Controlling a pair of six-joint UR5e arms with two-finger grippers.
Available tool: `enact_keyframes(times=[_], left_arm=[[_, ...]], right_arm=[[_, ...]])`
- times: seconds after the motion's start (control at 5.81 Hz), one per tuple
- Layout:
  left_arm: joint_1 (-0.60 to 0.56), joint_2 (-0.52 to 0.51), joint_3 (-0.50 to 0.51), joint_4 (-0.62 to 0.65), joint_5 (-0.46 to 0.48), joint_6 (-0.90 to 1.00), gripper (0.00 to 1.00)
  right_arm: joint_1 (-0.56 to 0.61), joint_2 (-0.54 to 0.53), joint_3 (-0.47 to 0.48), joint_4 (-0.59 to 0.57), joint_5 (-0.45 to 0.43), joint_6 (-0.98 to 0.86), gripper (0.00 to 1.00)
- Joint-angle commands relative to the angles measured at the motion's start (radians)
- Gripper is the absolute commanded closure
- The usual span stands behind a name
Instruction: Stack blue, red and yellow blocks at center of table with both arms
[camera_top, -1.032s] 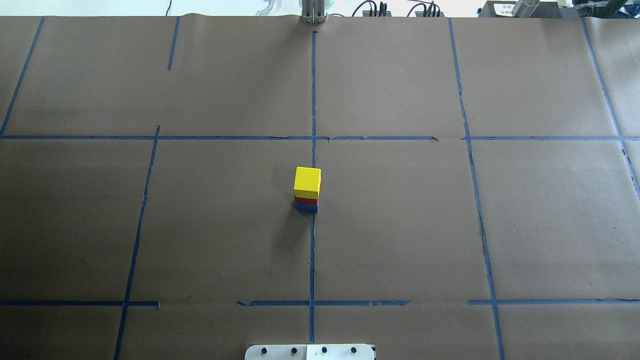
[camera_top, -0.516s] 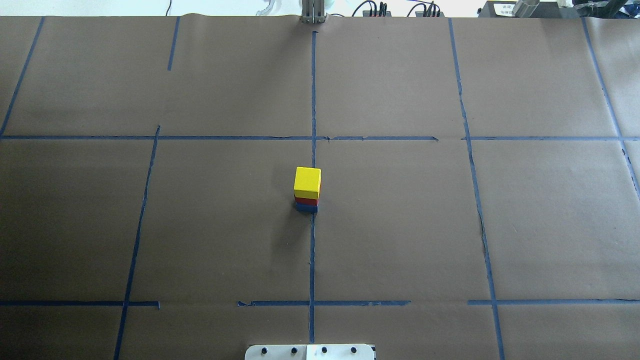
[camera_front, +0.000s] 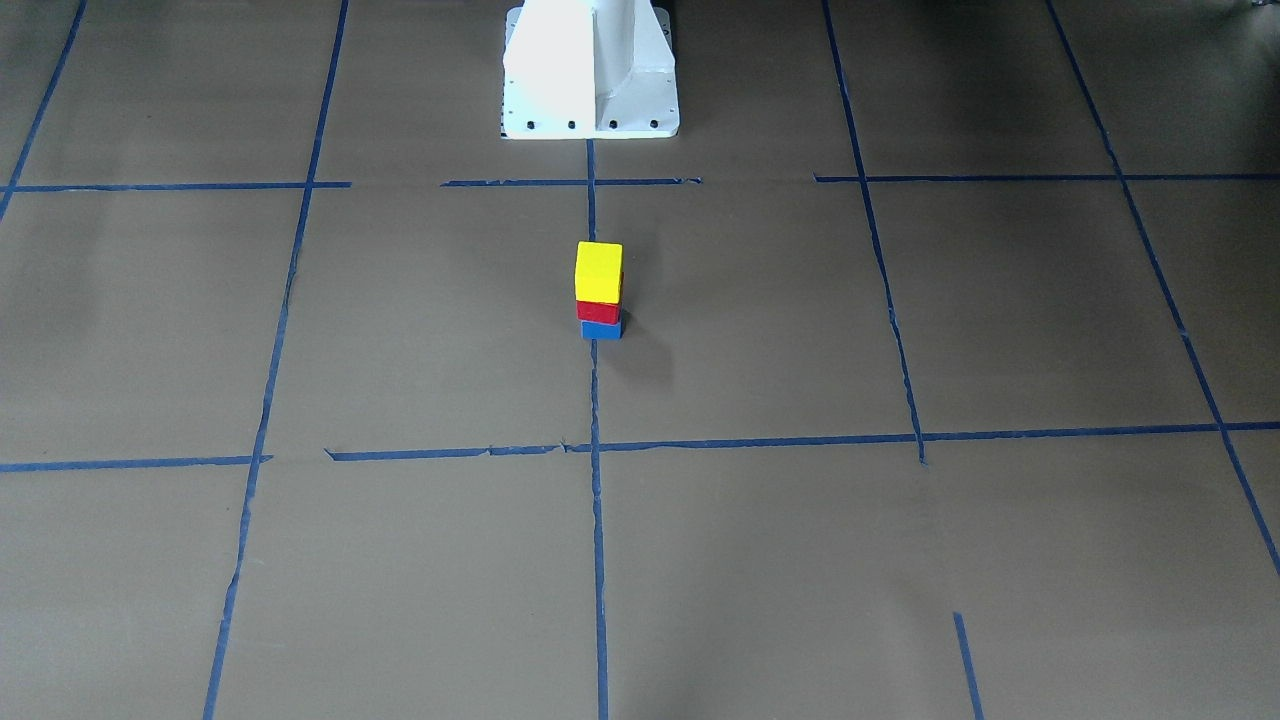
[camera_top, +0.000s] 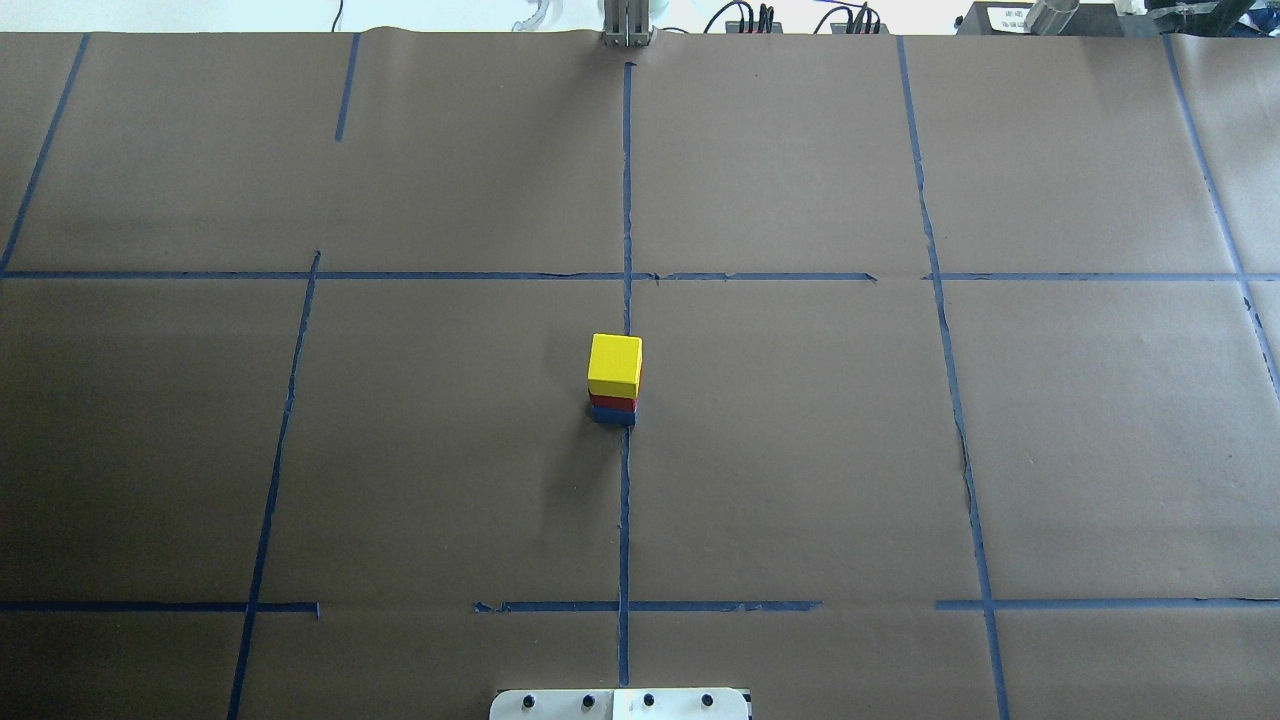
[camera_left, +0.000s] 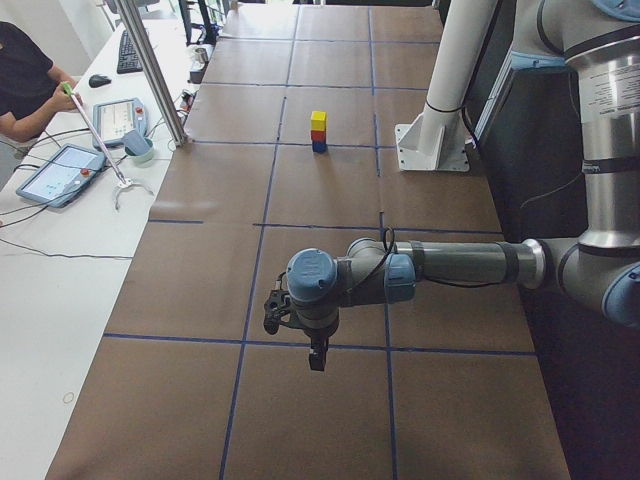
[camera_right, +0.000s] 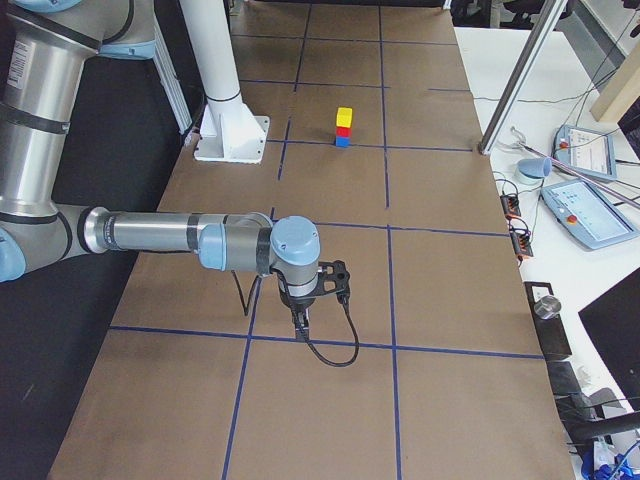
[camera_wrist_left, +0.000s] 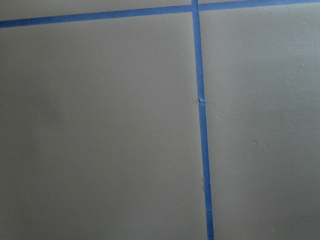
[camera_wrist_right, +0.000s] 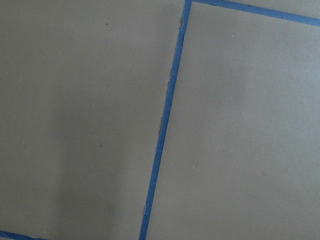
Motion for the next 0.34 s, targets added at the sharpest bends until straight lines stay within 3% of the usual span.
enact_keyframes(times=[0.0,0.17], left_arm=[[0.0,0.002,0.009,-0.001,0.0,0.0,0.0],[0.0,0.002,0.01,-0.001,0.0,0.0,0.0]], right_arm=[[0.0,0.0,-0.008,0.0,0.007,-0.005,0.0],[0.0,0.001,-0.009,0.0,0.007,-0.004,0.0]])
